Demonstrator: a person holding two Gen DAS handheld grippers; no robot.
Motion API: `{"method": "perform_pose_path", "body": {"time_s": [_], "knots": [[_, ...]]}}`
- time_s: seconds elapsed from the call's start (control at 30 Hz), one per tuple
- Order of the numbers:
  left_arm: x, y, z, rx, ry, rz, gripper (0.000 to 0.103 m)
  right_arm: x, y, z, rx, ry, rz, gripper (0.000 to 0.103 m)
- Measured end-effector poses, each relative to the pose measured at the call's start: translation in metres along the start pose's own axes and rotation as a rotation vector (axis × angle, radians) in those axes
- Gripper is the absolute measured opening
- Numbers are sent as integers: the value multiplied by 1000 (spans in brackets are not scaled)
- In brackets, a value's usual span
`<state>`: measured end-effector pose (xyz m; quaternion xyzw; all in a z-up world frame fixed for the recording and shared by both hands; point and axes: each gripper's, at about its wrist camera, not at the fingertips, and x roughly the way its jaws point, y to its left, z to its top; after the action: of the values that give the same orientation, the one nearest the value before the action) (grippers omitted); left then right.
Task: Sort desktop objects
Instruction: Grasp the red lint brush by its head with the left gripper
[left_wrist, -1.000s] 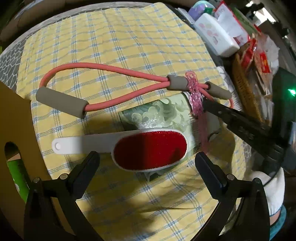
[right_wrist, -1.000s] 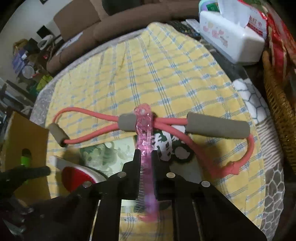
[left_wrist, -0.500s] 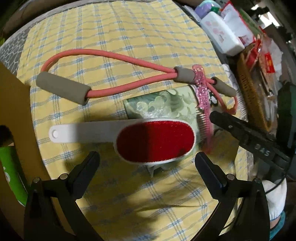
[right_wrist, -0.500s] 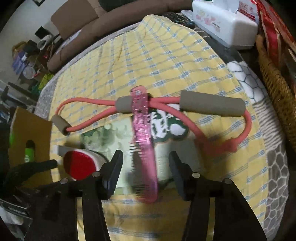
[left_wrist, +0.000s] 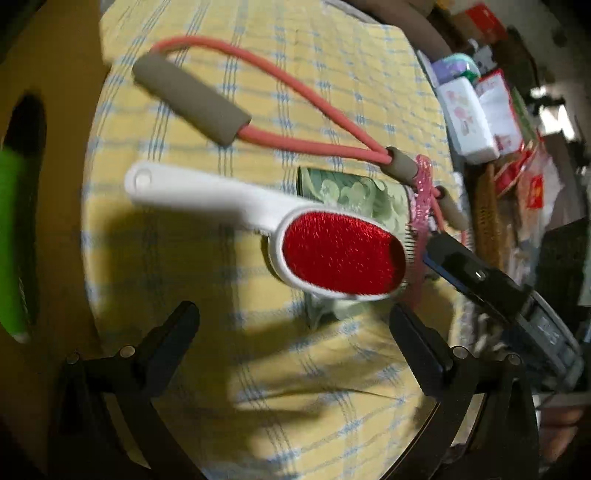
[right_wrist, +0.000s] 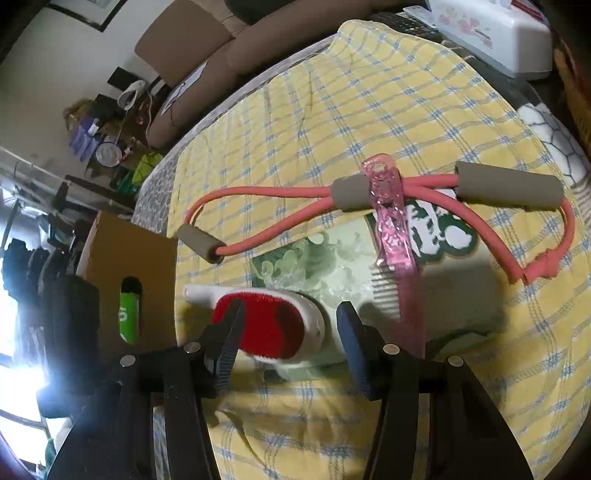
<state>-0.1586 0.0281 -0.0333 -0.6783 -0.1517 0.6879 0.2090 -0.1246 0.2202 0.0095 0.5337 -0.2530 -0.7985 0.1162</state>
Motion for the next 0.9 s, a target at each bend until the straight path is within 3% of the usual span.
{"method": "perform_pose_path", "body": {"time_s": [0.13, 0.27, 0.43, 0.57, 0.7, 0.9], "knots": [[8, -2, -6, -11, 28, -52, 101, 12, -2, 6, 43, 3, 18, 54], [15, 5, -3, -65, 29, -165, 87, 25, -1, 4, 62, 42, 54, 53], [25, 24, -2, -196, 2, -266, 88, 24, -14, -4, 122, 60, 72, 53], [27, 28, -2, -234, -40, -341, 88, 10, -18, -6, 106, 43, 67, 49], [38, 37, 3, -313, -48, -432, 89, 17, -11, -13, 15, 95, -65, 41], [49, 44, 13, -386, -65, -556, 91, 17, -22, -18, 52, 91, -6, 41]]}}
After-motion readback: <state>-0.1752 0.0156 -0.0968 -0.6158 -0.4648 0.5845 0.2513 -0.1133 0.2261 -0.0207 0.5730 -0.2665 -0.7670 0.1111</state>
